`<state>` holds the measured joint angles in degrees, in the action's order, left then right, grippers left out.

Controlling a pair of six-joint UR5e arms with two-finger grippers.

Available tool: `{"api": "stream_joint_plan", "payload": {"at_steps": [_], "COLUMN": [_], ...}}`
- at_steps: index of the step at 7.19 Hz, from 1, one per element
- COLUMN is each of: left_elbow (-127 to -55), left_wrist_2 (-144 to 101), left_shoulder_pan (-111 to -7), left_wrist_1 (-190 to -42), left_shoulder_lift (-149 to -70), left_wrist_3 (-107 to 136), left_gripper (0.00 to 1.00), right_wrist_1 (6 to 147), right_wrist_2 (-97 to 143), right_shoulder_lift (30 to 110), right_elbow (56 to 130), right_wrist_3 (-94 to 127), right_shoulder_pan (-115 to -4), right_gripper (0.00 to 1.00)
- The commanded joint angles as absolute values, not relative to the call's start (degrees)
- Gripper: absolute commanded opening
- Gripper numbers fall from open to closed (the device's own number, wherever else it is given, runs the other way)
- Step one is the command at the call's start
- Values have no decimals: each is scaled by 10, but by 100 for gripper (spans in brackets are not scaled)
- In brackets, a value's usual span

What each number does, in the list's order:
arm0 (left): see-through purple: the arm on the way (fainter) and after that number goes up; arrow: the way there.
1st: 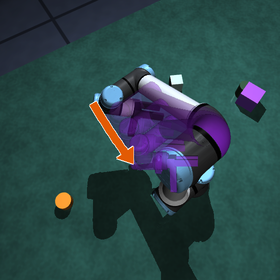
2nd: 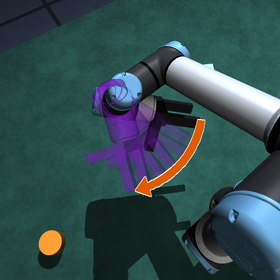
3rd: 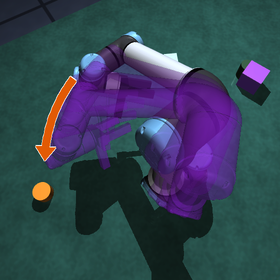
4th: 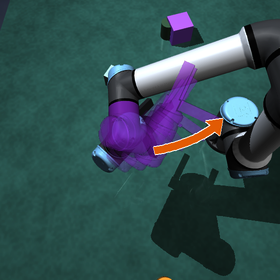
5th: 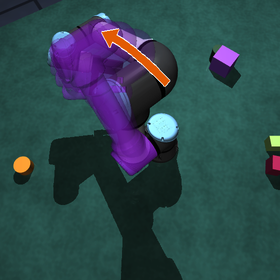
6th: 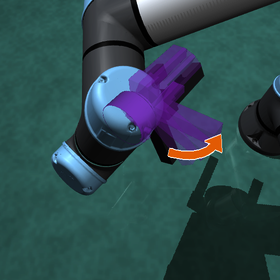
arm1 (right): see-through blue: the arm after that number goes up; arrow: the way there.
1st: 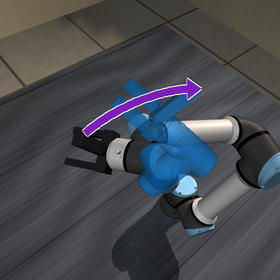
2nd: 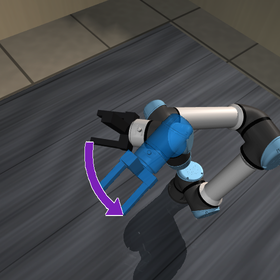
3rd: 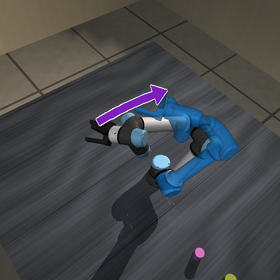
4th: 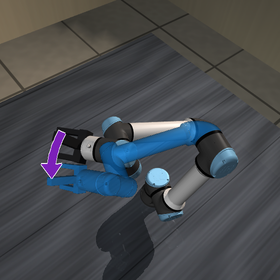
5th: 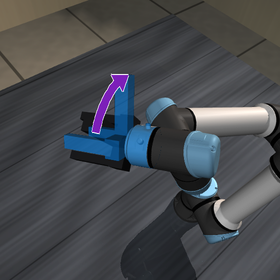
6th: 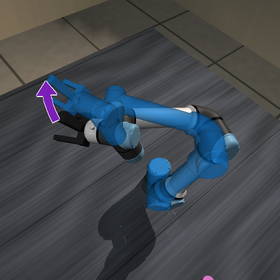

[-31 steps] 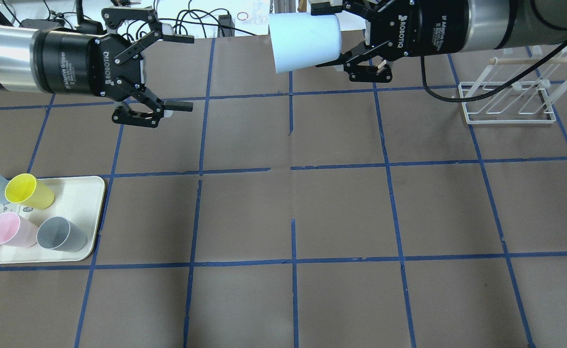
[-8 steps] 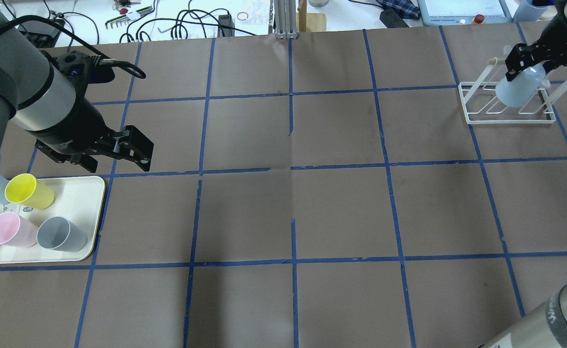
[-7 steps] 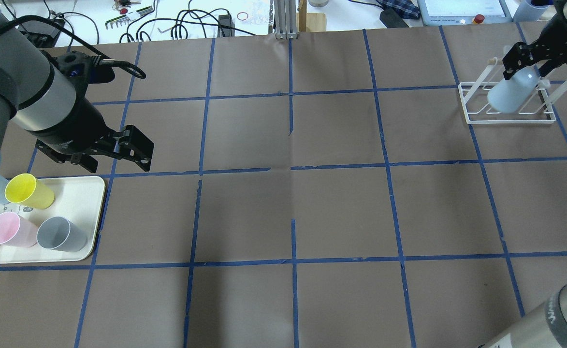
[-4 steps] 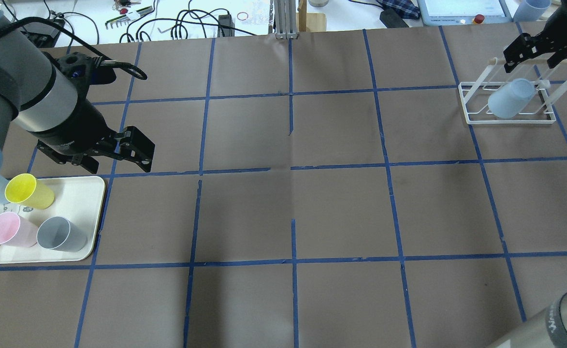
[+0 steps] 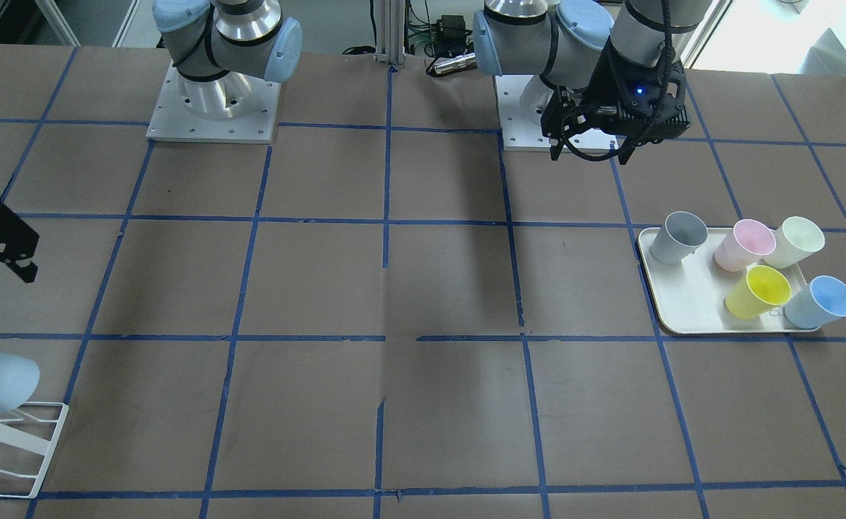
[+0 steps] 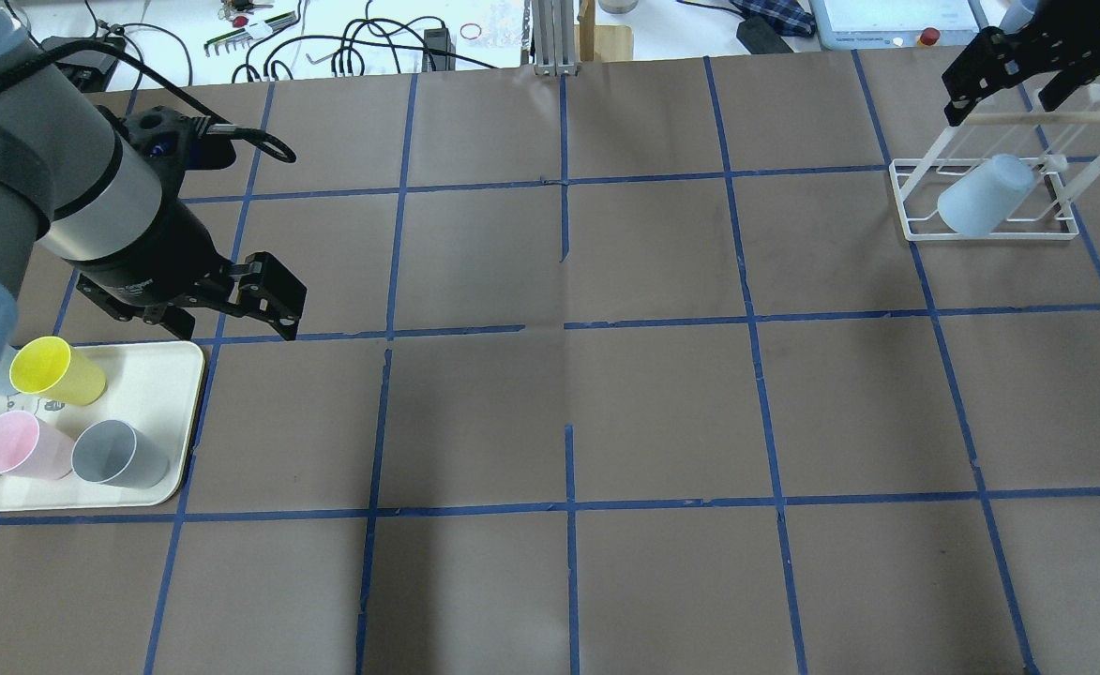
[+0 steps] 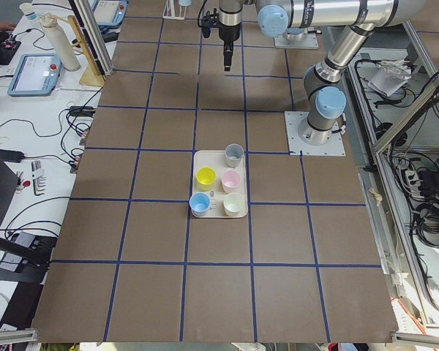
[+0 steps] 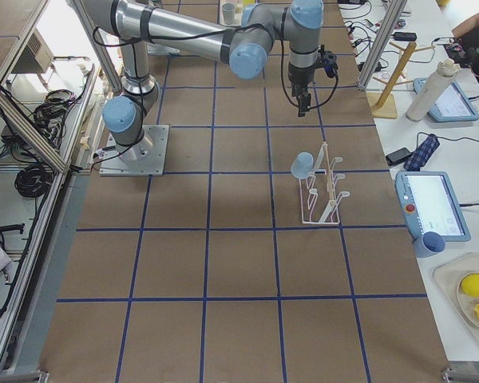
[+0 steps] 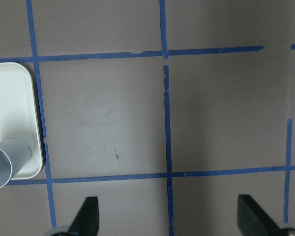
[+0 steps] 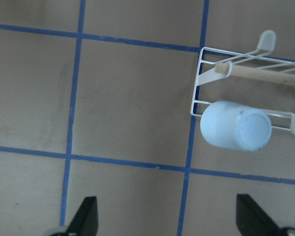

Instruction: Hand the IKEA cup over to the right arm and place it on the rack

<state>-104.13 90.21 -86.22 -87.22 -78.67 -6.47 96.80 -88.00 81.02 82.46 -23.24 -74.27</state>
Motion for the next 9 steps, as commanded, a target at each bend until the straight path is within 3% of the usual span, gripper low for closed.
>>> {"api": "stream_joint_plan", "payload": {"at_steps": [1,4,9], "left_elbow": [-1038,-1040,-1037], "left_wrist_2": [906,903,900], "left_shoulder_pan": [-864,-864,-864], "left_wrist_1": [-872,-872,-872], "left_shoulder_lift": [-789,-790,-790], "left_wrist_3": [-65,-65,-67], "left_gripper": [100,100,100], "right_wrist_1": [892,863,863], "right_wrist_2": [-884,-889,-882], "right_shoulder_lift": [854,869,879], "right_elbow": [824,827,832], "right_wrist_3": [-138,-23,-11], "right_shoulder_pan": [-825,-908,-914], "right_gripper": [100,100,100]}}
